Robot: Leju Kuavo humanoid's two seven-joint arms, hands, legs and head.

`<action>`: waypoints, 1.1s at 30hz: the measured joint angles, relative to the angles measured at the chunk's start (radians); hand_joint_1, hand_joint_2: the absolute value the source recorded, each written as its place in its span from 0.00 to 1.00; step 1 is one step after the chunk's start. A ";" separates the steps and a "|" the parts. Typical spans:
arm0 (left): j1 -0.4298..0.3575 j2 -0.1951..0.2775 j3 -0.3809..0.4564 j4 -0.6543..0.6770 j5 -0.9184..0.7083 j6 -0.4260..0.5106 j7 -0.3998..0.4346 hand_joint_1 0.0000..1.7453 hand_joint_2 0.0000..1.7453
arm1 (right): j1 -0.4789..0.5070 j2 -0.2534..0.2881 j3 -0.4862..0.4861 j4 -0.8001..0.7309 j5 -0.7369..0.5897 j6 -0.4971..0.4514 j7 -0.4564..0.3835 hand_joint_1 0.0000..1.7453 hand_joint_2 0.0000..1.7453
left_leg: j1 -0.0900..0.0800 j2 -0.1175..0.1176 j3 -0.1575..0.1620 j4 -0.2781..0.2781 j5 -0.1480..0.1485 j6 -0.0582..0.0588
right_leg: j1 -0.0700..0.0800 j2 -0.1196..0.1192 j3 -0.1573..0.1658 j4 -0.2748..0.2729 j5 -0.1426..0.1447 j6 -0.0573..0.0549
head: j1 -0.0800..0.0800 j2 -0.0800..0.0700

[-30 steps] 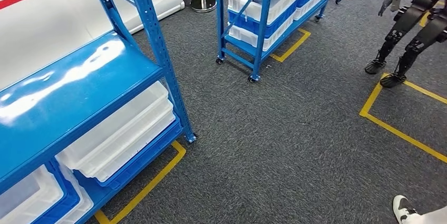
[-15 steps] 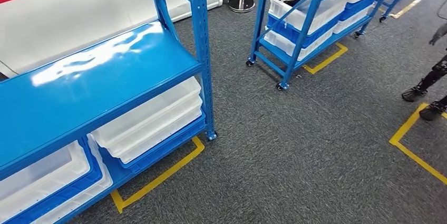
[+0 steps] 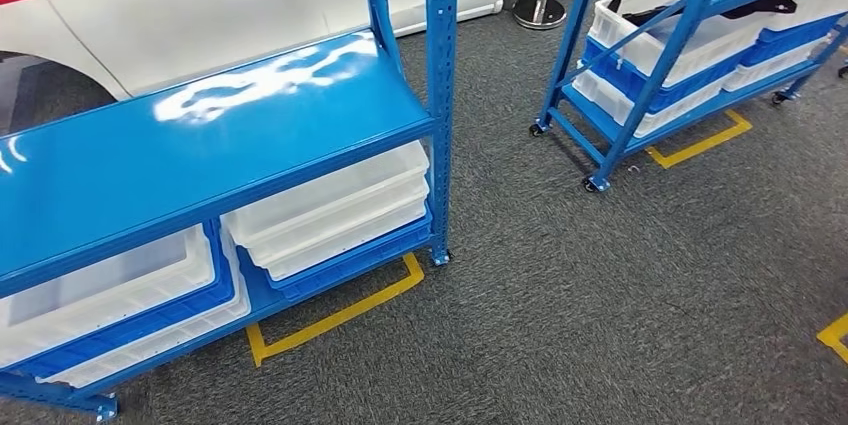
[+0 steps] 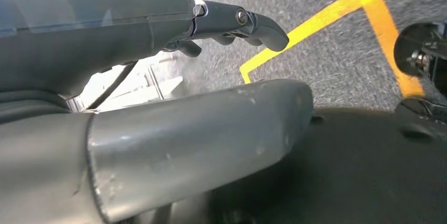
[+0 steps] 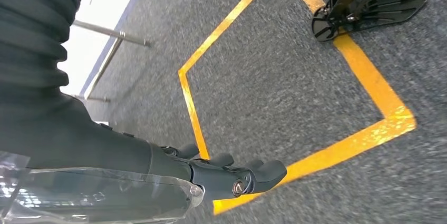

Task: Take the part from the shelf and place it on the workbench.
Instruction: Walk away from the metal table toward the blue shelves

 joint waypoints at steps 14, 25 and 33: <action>-0.005 -0.005 -0.024 0.000 0.038 -0.007 0.010 0.00 0.00 | -0.020 -0.016 -0.039 0.037 0.016 -0.015 0.012 0.00 1.00 | -0.008 -0.021 0.153 -0.310 0.133 0.062 | 0.000 0.056 -0.090 0.249 -0.148 0.045 | 0.003 0.000; 0.000 -0.009 -0.030 0.000 0.060 -0.011 0.005 0.00 0.00 | -0.018 -0.017 -0.060 0.037 0.023 0.006 -0.007 0.00 0.75 | -0.008 -0.113 0.126 -0.267 0.109 0.017 | -0.009 0.105 -0.006 -0.006 0.022 0.019 | 0.001 0.000; 0.001 -0.008 -0.047 0.000 0.064 -0.019 0.008 0.00 0.00 | -0.025 -0.016 -0.093 0.037 0.002 0.005 0.060 0.00 0.00 | 0.001 0.004 0.074 -0.137 0.073 0.002 | -0.003 0.016 0.005 -0.010 0.013 0.006 | -0.004 0.000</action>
